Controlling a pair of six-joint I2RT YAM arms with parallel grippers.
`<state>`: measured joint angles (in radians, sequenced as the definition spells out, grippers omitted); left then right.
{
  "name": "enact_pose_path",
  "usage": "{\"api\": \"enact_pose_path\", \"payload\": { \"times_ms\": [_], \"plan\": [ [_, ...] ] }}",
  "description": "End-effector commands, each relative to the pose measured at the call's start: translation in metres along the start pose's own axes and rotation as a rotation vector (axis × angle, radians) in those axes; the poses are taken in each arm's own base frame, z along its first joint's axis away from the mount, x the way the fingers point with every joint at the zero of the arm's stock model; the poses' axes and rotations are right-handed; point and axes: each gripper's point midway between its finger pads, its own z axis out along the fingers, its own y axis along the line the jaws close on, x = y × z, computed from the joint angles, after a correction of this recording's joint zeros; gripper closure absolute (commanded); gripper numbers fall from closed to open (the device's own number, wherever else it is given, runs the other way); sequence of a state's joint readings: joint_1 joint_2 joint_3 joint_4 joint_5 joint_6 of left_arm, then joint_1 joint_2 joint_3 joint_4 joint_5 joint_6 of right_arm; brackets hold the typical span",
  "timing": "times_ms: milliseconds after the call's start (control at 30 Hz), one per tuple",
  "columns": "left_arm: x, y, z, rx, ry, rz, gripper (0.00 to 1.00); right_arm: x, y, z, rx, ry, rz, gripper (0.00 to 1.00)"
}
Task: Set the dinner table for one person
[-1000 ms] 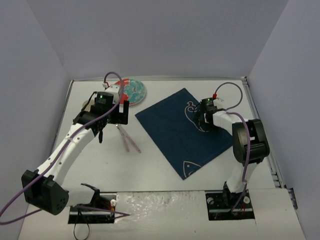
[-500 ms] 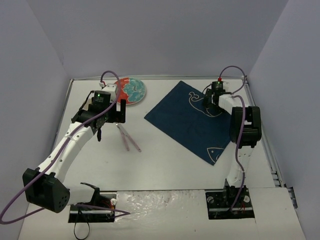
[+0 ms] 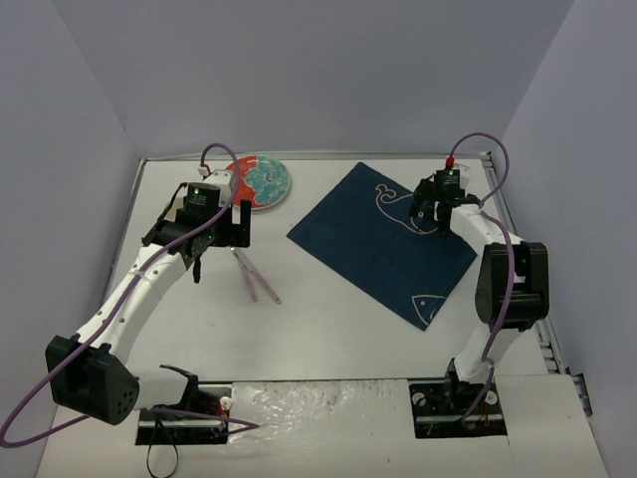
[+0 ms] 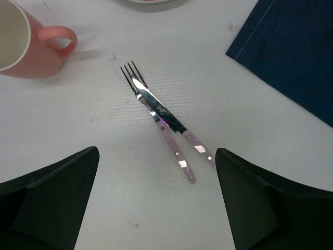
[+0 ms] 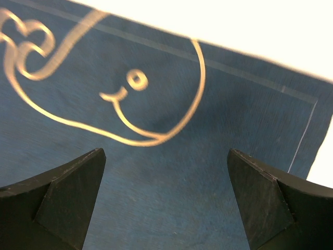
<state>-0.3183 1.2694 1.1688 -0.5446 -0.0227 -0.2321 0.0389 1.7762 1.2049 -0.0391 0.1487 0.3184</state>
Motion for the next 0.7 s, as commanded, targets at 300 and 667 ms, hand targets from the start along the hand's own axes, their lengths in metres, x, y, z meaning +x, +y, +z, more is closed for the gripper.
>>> {"api": "enact_pose_path", "payload": {
  "times_ms": [300,667],
  "plan": [
    [-0.019,0.002,-0.004,-0.007,-0.072,-0.021,0.08,0.049,-0.013,0.024,0.029,0.122,0.031,0.0],
    [-0.017,0.005,-0.002,-0.023,-0.066,-0.017,0.08,0.058,-0.016,0.051,0.051,0.158,-0.031,0.0]
  ]
}}
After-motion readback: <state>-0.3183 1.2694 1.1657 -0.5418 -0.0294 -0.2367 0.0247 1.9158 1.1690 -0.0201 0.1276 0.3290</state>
